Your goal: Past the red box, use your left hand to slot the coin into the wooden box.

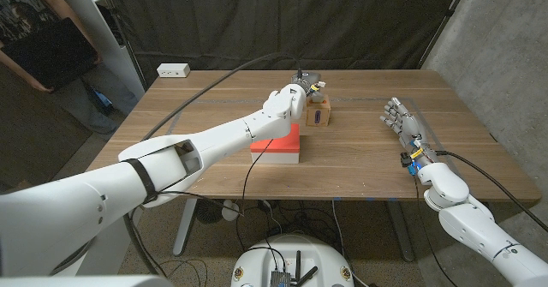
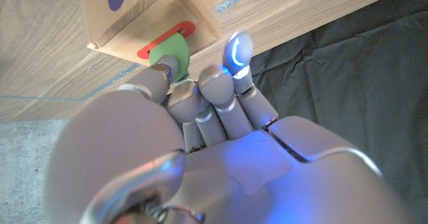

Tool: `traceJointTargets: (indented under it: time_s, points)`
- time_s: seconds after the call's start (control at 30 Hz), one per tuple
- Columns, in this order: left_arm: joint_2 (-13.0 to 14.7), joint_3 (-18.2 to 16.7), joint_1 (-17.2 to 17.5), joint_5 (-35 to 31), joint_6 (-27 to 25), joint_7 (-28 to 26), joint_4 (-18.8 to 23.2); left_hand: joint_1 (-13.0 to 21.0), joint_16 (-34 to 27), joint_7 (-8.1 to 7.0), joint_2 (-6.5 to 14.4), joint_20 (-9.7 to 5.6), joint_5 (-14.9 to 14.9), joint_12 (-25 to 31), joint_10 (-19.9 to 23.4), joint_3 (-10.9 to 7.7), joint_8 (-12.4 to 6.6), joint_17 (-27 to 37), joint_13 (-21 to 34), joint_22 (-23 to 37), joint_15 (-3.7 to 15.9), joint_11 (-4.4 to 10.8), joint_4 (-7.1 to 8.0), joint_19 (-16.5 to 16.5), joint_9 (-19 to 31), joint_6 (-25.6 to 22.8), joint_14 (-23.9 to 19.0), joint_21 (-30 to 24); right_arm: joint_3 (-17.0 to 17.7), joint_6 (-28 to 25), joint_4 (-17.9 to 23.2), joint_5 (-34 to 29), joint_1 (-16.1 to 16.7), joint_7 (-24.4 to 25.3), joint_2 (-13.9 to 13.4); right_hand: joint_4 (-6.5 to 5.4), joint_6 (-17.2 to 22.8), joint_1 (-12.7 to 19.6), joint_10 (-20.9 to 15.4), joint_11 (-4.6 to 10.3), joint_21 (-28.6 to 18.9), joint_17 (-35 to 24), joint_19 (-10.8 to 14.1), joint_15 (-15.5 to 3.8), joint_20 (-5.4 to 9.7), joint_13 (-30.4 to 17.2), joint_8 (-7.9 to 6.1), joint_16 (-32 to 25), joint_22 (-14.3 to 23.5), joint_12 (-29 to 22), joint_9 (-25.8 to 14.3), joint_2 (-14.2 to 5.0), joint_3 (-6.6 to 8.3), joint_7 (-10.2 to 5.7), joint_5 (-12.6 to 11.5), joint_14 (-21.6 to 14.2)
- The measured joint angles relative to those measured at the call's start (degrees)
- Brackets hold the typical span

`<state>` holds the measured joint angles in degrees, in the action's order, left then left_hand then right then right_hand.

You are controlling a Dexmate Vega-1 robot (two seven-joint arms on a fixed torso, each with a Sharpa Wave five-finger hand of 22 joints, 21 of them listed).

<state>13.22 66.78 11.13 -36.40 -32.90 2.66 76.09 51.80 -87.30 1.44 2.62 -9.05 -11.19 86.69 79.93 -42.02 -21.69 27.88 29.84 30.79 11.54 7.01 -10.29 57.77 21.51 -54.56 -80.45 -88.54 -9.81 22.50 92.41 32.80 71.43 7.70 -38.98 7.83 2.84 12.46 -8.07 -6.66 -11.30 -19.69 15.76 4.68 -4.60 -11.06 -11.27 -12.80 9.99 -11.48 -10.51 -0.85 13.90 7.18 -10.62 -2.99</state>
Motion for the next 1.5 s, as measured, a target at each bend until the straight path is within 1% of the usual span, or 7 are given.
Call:
traceJointTargets:
  time_s: [0.2,0.47,0.53,1.07,1.3,1.43,1.5]
  points:
    - [-0.2,0.2,-0.2,0.3,0.2,0.0,-0.5,0.0,0.0,0.0,0.0,-0.18,0.0,0.0,-0.1,0.0,0.0,-0.3,-0.1,-0.2,0.0,0.11,0.0,0.2,-0.2,0.0,0.0,0.0,0.0,0.0,-0.2,0.0,-0.1,-0.1,0.0,0.0,0.0,0.0,0.0,0.0,0.0,0.0,0.0,0.0,0.0,0.0,0.0,0.0,0.0,0.0,0.0,0.0,0.0,0.0,0.0,0.0]
    - [-0.6,0.5,-0.7,0.7,0.2,0.0,-1.3,-0.1,0.2,-0.1,-0.1,-0.18,-0.3,0.0,-0.1,0.0,0.46,-0.2,-0.1,-0.8,0.0,0.11,0.0,0.2,-0.7,-0.5,0.0,0.4,-0.1,0.2,-0.7,0.1,-0.3,-0.3,0.0,0.0,0.0,0.0,0.0,0.0,0.0,0.1,0.0,0.13,0.0,0.0,0.0,0.0,0.0,0.0,0.0,0.0,0.0,0.0,0.0,-0.1]
    - [-0.7,0.6,-0.8,0.7,0.1,0.1,-1.4,-0.1,0.2,-0.08,-0.1,-0.18,-0.3,0.0,-0.1,0.0,0.85,-0.2,-0.2,-0.8,0.0,0.11,0.0,0.2,-0.8,-0.7,0.0,0.4,-0.2,0.3,-0.8,0.1,-0.4,-0.3,0.1,0.0,0.3,0.0,0.0,0.0,0.0,0.3,0.0,0.13,0.0,0.0,0.0,0.0,0.0,0.0,0.0,0.0,0.0,-0.29,0.0,-0.1]
    - [-1.7,2.1,-2.0,0.9,-0.2,1.6,-3.3,0.2,0.2,-0.3,-0.4,-0.17,-0.3,0.0,0.1,0.0,1.12,-0.7,-0.3,-1.6,0.0,0.28,0.0,0.2,-0.8,-0.9,0.0,0.4,-0.4,0.8,-1.6,0.3,-0.9,-0.7,0.3,0.0,0.3,0.0,0.0,0.0,0.0,0.3,0.0,0.13,0.0,0.0,0.0,0.0,0.0,0.0,0.0,0.0,0.0,-0.3,0.0,-0.1]
    - [-1.8,2.3,-2.2,1.3,-0.2,2.2,-3.5,-0.5,0.2,-0.53,-1.1,-0.17,-0.3,0.0,0.1,0.92,1.79,-1.1,-0.2,-2.4,0.0,0.69,0.2,0.2,-1.3,-1.3,0.0,0.4,-0.4,0.9,-1.7,0.3,-0.9,-0.7,0.3,0.0,0.3,0.0,-0.2,0.21,0.0,0.3,0.0,0.13,0.0,0.0,0.0,0.0,0.0,0.0,0.0,0.0,0.0,-0.3,0.0,-0.1]
    - [-1.7,2.3,-2.3,1.6,-0.2,2.6,-3.4,-1.3,0.2,-1.55,-1.9,-0.08,-0.3,0.0,0.1,1.72,2.62,-1.3,-0.6,-3.3,0.01,1.31,0.33,0.5,-1.8,-3.0,0.0,0.5,-0.4,0.9,-1.7,0.3,-0.9,-0.7,0.3,0.0,0.3,0.0,-0.2,0.21,0.0,0.3,0.0,0.13,0.0,0.0,0.0,0.0,0.0,0.0,0.0,0.0,0.0,-0.3,0.0,-0.1]
    - [-1.7,2.3,-2.4,1.7,-0.2,2.8,-3.3,-1.6,0.3,-1.53,-2.2,-0.25,-0.4,0.0,0.0,2.06,2.87,-1.6,-0.7,-4.0,0.01,1.4,0.33,0.7,-1.9,-3.2,0.0,0.9,-0.4,0.9,-1.7,0.2,-0.9,-0.7,0.3,0.0,0.3,0.0,-0.2,0.21,0.0,0.3,0.0,0.13,0.0,0.0,0.0,0.0,0.0,0.0,0.0,0.0,0.0,-0.3,0.0,-0.1]
